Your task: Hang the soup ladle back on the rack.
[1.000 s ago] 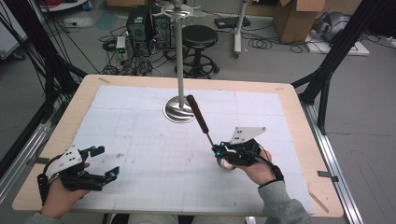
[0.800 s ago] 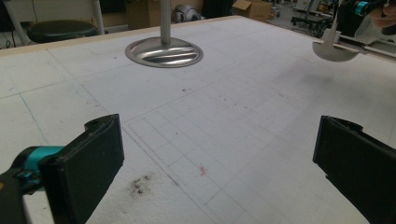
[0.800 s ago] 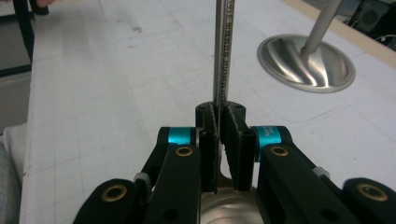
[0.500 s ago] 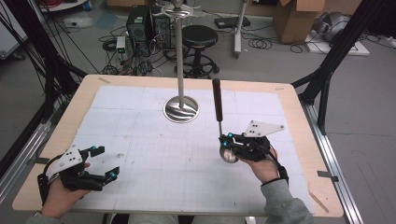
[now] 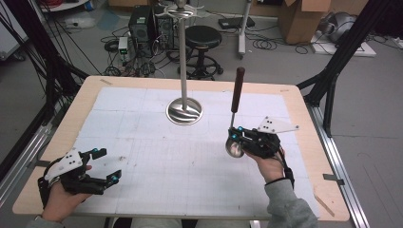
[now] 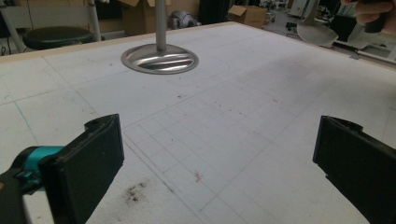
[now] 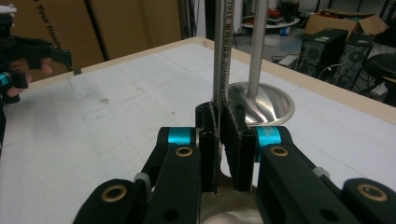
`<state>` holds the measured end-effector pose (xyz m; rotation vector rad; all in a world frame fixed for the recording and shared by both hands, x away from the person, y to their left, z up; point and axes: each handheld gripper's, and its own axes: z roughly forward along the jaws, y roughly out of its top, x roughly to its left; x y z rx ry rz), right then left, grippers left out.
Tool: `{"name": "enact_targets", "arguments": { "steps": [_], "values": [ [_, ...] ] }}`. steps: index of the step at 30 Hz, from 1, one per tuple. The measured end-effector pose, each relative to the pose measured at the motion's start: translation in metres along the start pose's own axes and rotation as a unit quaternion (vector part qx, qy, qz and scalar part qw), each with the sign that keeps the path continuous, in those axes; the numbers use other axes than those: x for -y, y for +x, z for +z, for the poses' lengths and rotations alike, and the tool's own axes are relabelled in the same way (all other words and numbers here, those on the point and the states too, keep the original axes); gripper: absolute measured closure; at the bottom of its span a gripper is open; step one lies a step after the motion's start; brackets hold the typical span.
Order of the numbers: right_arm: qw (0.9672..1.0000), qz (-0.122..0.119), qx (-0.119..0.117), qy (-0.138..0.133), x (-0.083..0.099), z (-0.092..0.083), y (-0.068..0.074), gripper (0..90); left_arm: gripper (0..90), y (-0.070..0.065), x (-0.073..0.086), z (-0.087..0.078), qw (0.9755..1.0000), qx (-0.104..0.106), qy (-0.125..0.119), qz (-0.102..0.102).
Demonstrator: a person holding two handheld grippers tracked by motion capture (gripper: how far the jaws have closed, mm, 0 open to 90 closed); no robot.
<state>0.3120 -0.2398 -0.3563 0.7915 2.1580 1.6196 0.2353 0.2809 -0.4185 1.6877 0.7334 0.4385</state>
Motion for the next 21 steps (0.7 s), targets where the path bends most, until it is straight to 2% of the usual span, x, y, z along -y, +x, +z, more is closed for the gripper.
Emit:
{"name": "enact_targets", "arguments": {
  "steps": [4,9,21],
  "values": [
    [0.9999,0.003,0.009,-0.006,-0.002,-0.001,-0.003,84.5,2.4,0.0,-0.001,-0.001,0.9999,0.002,-0.011,-0.001],
    [0.9996,0.013,0.015,-0.021,-0.007,-0.002,-0.009,84.5,2.4,0.0,-0.001,-0.002,0.9999,-0.001,-0.01,-0.003],
    [0.9964,0.026,0.072,-0.036,-0.021,0.012,-0.016,84.5,2.4,0.001,0.0,-0.001,1.0,-0.003,-0.006,-0.005]
  ]
}}
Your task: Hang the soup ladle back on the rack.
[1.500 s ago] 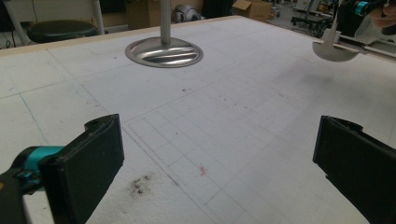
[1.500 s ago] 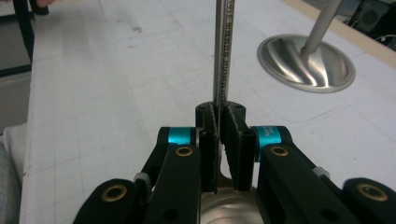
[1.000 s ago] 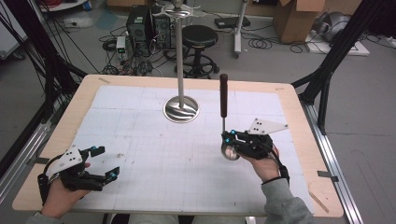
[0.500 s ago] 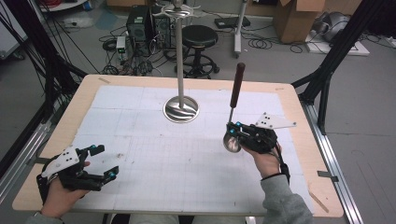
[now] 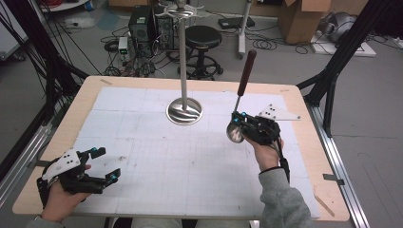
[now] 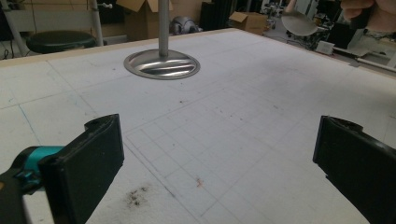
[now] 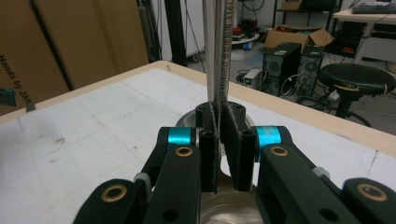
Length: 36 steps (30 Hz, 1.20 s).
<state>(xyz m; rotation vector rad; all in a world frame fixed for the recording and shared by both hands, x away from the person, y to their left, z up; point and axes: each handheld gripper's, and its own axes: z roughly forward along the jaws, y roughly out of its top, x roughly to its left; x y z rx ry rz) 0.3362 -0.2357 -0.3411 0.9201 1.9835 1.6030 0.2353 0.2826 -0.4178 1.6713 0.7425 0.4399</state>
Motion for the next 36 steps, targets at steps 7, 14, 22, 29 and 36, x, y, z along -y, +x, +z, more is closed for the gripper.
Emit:
{"name": "enact_targets", "arguments": {
  "steps": [7,14,22,29,36],
  "values": [
    [0.9997,0.001,0.012,-0.019,-0.013,0.004,0.002,84.5,2.4,0.0,0.0,0.001,1.0,-0.001,0.001,-0.001],
    [0.9996,-0.006,0.028,-0.007,-0.021,0.017,0.002,84.5,2.4,0.0,0.0,0.001,1.0,0.0,0.002,-0.001],
    [0.999,-0.022,0.037,0.013,-0.03,0.032,0.002,84.5,2.4,0.0,0.001,0.001,1.0,-0.002,0.006,-0.003],
    [0.9986,-0.022,0.039,0.029,-0.038,0.041,0.001,84.5,2.4,0.0,0.001,0.002,1.0,-0.002,0.008,-0.003],
    [0.998,-0.03,0.042,0.037,-0.046,0.048,-0.002,84.5,2.4,0.0,0.0,0.001,1.0,-0.002,0.005,-0.004]
  ]
}}
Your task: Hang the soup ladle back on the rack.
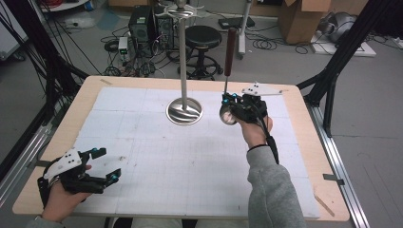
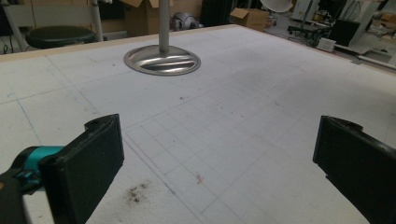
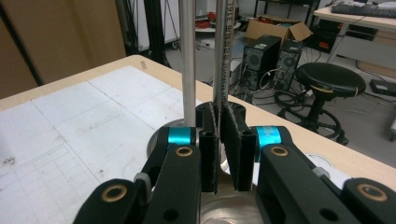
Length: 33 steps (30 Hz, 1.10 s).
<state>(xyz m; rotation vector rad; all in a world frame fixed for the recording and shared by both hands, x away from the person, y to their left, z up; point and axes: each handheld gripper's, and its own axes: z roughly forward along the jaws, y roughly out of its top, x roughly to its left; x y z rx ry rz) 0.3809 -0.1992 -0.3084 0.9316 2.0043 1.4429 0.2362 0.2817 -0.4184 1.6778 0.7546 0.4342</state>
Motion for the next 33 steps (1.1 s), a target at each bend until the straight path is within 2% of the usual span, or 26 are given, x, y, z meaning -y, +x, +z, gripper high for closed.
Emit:
{"name": "enact_targets", "arguments": {
  "steps": [4,11,18,22,26,33],
  "values": [
    [0.9999,-0.008,-0.001,0.007,-0.006,0.003,-0.002,84.5,2.4,0.0,0.0,0.0,1.0,0.002,-0.003,-0.001],
    [0.9999,-0.007,0.005,0.015,-0.016,0.008,-0.005,84.5,2.4,0.0,-0.001,0.0,1.0,0.001,-0.003,-0.001],
    [0.9996,-0.013,0.008,0.024,-0.021,0.019,-0.01,84.5,2.4,0.001,-0.001,0.0,1.0,-0.001,-0.003,-0.002],
    [0.9995,-0.006,0.009,0.03,-0.02,0.027,-0.013,84.5,2.4,0.002,-0.001,-0.001,1.0,-0.003,-0.006,-0.003],
    [0.9998,0.011,-0.002,0.018,-0.02,0.029,-0.016,84.5,2.4,0.001,-0.001,0.0,1.0,-0.001,-0.004,-0.002],
    [0.9996,0.0,0.0,0.03,-0.025,0.035,-0.016,84.6,2.4,-0.001,-0.002,-0.001,0.9999,0.001,-0.009,-0.005]
  ]
}}
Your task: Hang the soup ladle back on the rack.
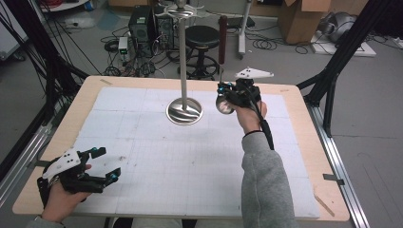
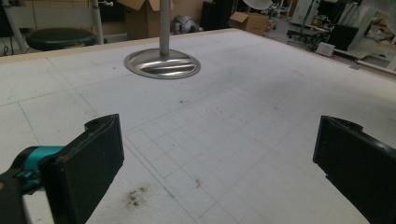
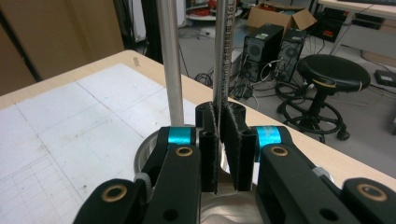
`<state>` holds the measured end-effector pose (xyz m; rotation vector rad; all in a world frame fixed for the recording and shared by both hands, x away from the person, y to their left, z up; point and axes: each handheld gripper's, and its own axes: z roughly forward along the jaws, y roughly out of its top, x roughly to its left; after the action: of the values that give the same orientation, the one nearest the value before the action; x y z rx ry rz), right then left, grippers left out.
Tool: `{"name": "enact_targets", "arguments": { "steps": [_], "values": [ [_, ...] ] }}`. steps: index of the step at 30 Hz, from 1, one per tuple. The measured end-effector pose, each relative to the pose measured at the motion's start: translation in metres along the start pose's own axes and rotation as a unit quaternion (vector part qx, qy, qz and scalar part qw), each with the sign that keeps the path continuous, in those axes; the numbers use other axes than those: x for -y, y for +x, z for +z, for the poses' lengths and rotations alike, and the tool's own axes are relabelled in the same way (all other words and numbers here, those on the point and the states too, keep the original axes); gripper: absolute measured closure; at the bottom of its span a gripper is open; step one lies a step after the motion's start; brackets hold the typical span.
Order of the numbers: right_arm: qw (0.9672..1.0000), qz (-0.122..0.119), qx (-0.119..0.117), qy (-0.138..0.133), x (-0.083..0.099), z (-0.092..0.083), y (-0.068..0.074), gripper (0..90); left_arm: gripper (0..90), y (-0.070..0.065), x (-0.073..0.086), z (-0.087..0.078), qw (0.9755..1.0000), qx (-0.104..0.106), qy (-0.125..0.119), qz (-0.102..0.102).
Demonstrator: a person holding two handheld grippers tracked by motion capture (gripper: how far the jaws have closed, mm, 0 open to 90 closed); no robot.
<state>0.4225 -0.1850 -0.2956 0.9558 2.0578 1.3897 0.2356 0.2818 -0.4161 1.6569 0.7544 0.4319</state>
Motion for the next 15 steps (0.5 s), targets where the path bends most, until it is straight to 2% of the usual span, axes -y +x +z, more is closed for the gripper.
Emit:
{"name": "enact_targets", "arguments": {
  "steps": [5,8,15],
  "values": [
    [0.9999,-0.004,0.002,0.009,-0.004,0.007,-0.001,84.5,2.4,0.001,0.001,-0.001,1.0,-0.002,-0.001,-0.003],
    [1.0,0.003,0.002,0.001,-0.004,0.012,0.0,84.6,2.4,0.001,0.0,-0.002,1.0,-0.002,-0.004,-0.003],
    [0.9999,-0.01,-0.003,0.012,-0.011,0.024,0.008,84.5,2.4,0.0,0.0,-0.001,1.0,0.001,-0.002,-0.002]
  ]
}}
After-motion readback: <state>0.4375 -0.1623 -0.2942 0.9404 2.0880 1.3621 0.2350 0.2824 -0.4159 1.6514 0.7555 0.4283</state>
